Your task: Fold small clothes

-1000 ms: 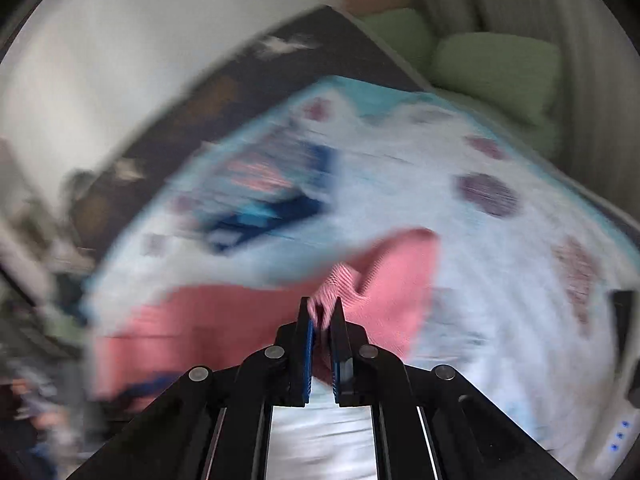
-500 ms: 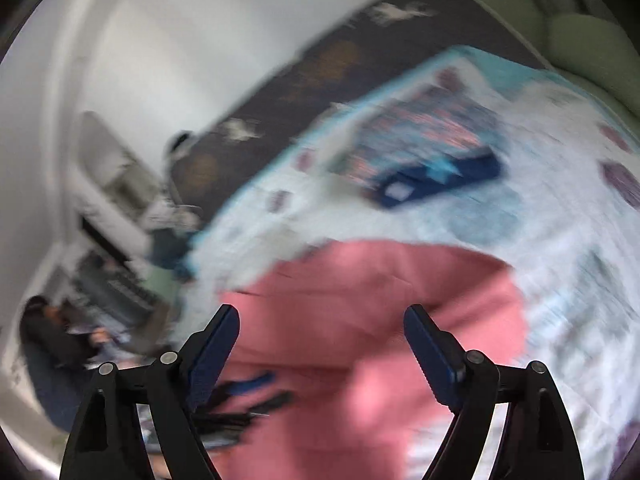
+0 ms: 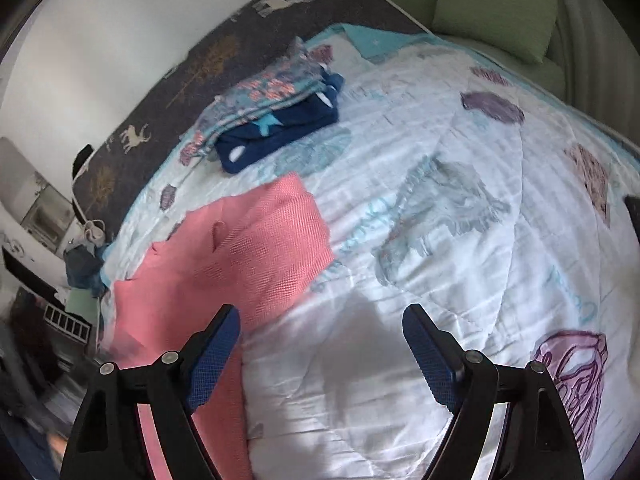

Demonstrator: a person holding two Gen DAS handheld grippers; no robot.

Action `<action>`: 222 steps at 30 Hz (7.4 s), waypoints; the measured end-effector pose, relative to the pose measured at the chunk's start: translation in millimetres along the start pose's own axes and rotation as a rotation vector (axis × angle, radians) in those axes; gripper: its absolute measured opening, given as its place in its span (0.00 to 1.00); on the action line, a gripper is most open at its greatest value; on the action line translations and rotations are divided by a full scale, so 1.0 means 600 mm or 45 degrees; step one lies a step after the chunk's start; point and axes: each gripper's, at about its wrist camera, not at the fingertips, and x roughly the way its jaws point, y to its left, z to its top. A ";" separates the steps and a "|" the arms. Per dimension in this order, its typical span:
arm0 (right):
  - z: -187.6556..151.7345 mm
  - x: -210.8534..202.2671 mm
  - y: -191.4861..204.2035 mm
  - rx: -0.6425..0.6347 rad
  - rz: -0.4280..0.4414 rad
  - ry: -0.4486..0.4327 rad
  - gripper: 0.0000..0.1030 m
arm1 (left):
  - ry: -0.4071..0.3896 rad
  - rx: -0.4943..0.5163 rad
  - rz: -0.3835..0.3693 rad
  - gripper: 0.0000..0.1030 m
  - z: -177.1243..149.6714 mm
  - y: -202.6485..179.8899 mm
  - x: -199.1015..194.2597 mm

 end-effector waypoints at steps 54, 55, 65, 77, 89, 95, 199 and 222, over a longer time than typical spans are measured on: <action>0.006 0.089 0.206 -0.627 -0.117 -0.019 0.17 | 0.053 -0.522 0.522 0.51 -0.087 0.317 -0.106; 0.017 0.089 0.213 -0.609 -0.090 -0.037 0.17 | 0.034 -0.490 0.546 0.60 -0.078 0.310 -0.102; -0.010 0.204 0.217 -0.680 -0.215 0.128 0.18 | 0.137 -0.420 0.588 0.08 -0.067 0.330 -0.035; -0.001 0.185 0.180 -0.515 -0.178 0.240 0.23 | 0.385 -0.368 0.672 0.13 -0.061 0.320 -0.005; 0.015 0.202 0.201 -0.539 -0.294 0.375 0.29 | 0.410 -0.510 0.582 0.16 -0.060 0.351 -0.008; 0.040 0.183 0.200 -0.503 -0.275 0.375 0.30 | 0.294 -0.432 0.606 0.06 -0.028 0.329 -0.040; -0.373 -0.120 0.066 -0.230 0.232 0.333 0.45 | 0.199 -0.528 0.544 0.71 -0.481 0.059 -0.357; -0.329 -0.134 0.088 -0.163 0.465 0.246 0.04 | 0.009 -0.539 0.435 0.06 -0.426 0.048 -0.405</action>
